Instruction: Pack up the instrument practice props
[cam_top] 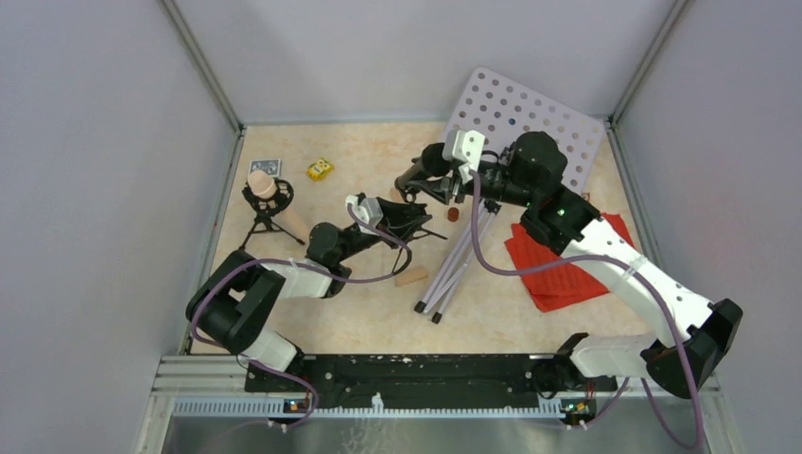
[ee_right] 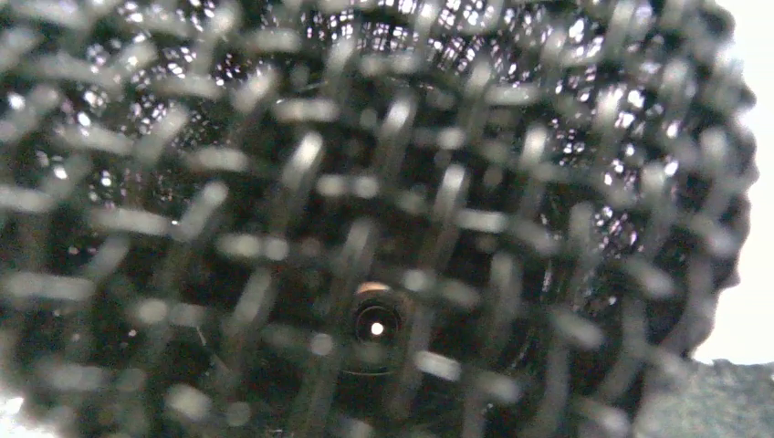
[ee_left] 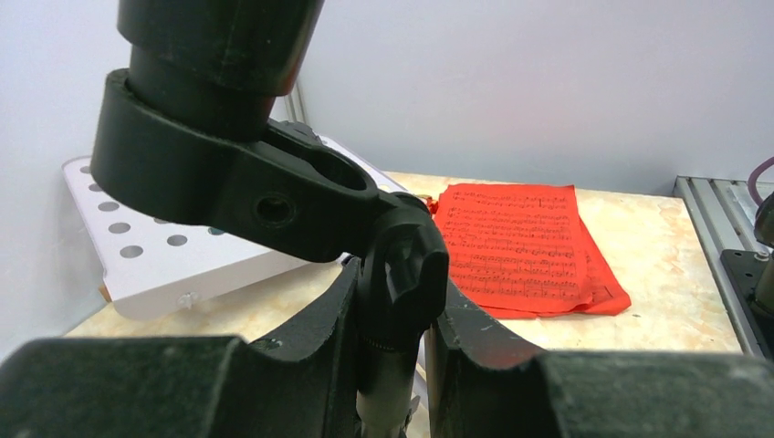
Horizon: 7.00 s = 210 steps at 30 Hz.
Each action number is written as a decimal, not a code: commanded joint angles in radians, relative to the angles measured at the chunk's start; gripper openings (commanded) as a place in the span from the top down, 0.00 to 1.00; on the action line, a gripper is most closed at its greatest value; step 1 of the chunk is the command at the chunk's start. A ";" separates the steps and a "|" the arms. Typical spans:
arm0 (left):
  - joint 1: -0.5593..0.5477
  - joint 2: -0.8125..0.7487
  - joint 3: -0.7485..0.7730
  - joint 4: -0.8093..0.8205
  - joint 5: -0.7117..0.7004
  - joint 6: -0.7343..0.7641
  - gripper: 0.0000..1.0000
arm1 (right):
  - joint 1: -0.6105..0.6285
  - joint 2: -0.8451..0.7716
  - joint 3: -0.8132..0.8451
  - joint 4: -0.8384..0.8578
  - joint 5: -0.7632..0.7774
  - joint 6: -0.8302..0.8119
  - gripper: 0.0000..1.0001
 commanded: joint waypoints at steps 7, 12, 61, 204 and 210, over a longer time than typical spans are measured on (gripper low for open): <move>0.107 0.099 -0.097 -0.377 -0.176 -0.037 1.00 | -0.026 -0.209 0.232 0.533 -0.159 0.226 1.00; 0.108 0.108 -0.095 -0.369 -0.168 -0.040 1.00 | -0.026 -0.213 0.187 0.667 -0.003 0.348 1.00; 0.110 -0.444 -0.013 -0.680 -0.182 0.059 1.00 | -0.024 -0.078 -0.083 -1.024 0.651 0.936 1.00; 0.806 -0.401 0.779 -1.859 -0.632 -0.418 0.01 | -0.168 -0.305 -0.485 -0.305 0.416 0.951 0.30; 0.939 -0.326 0.793 -1.831 -0.500 -0.566 0.01 | -0.167 -0.297 -0.478 -0.342 0.430 0.942 0.30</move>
